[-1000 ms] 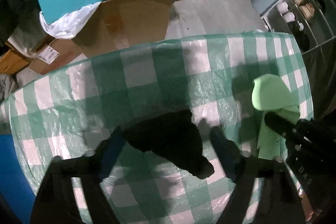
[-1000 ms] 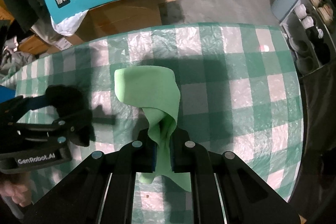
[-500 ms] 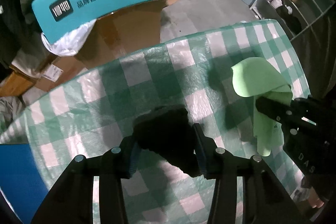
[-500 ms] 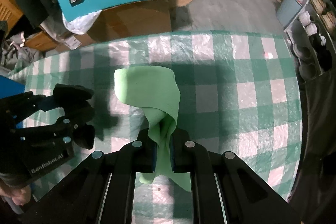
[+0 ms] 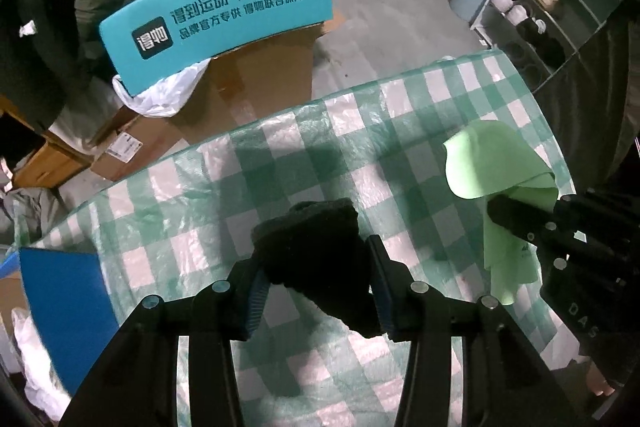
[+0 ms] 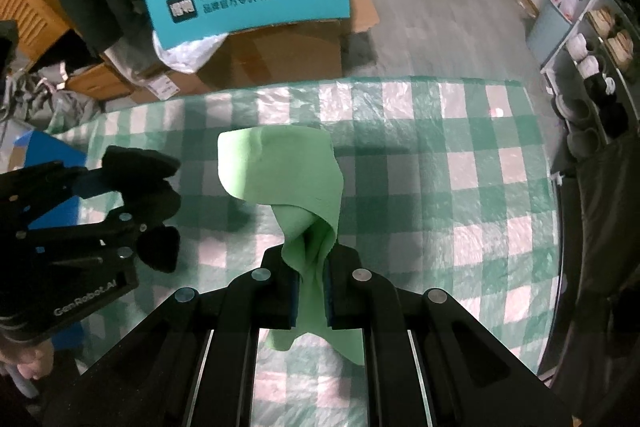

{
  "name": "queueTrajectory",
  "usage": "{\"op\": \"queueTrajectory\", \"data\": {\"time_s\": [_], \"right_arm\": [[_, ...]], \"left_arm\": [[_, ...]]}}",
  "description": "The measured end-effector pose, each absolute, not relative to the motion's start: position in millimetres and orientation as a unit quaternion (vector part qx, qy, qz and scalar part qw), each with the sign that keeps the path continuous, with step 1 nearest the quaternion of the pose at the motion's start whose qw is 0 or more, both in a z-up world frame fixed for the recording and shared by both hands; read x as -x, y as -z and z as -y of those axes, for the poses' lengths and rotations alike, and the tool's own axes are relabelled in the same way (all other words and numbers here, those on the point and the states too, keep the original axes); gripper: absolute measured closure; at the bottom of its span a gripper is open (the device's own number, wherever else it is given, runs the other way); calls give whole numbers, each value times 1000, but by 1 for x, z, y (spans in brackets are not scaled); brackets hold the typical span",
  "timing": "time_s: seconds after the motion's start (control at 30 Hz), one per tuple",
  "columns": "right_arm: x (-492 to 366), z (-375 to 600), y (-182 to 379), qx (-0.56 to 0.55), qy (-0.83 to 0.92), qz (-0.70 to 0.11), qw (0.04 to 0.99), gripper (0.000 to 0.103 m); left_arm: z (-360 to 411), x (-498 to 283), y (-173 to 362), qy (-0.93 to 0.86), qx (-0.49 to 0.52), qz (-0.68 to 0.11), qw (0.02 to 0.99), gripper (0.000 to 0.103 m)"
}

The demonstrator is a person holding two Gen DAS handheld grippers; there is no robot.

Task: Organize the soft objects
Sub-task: 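Carry the black sock and light-green cloth over the box with both tools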

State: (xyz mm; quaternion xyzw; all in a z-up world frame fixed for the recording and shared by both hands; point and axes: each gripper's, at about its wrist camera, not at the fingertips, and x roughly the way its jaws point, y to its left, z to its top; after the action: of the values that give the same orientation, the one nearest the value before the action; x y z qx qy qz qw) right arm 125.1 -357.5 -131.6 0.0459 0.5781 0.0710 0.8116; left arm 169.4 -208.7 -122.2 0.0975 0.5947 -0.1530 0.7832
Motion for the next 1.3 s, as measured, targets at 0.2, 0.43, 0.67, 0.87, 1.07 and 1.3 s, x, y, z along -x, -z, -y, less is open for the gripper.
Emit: {"op": "queueTrajectory", "data": {"time_s": [0.2, 0.43, 0.67, 0.87, 1.07, 1.3], "right_arm": [[-110, 353, 117, -45, -76, -572, 815, 95], [-97, 344, 92, -39, -86, -557, 825, 95], [-86, 324, 68, -30, -113, -539, 834, 95], [-79, 307, 52, -17, -133, -528, 839, 95], [-72, 293, 42, -13, -150, -522, 840, 95], [-74, 271, 34, -16, -180, -514, 839, 95]], "left_arm": [[201, -150, 99, 153, -109, -582, 791, 57], [177, -129, 67, 148, -107, -563, 806, 57], [159, -109, 45, 148, -109, -546, 817, 57], [140, -95, 30, 147, -112, -532, 826, 57], [114, -85, 19, 138, -108, -520, 836, 57], [81, -74, 20, 124, -105, -517, 840, 57]]}}
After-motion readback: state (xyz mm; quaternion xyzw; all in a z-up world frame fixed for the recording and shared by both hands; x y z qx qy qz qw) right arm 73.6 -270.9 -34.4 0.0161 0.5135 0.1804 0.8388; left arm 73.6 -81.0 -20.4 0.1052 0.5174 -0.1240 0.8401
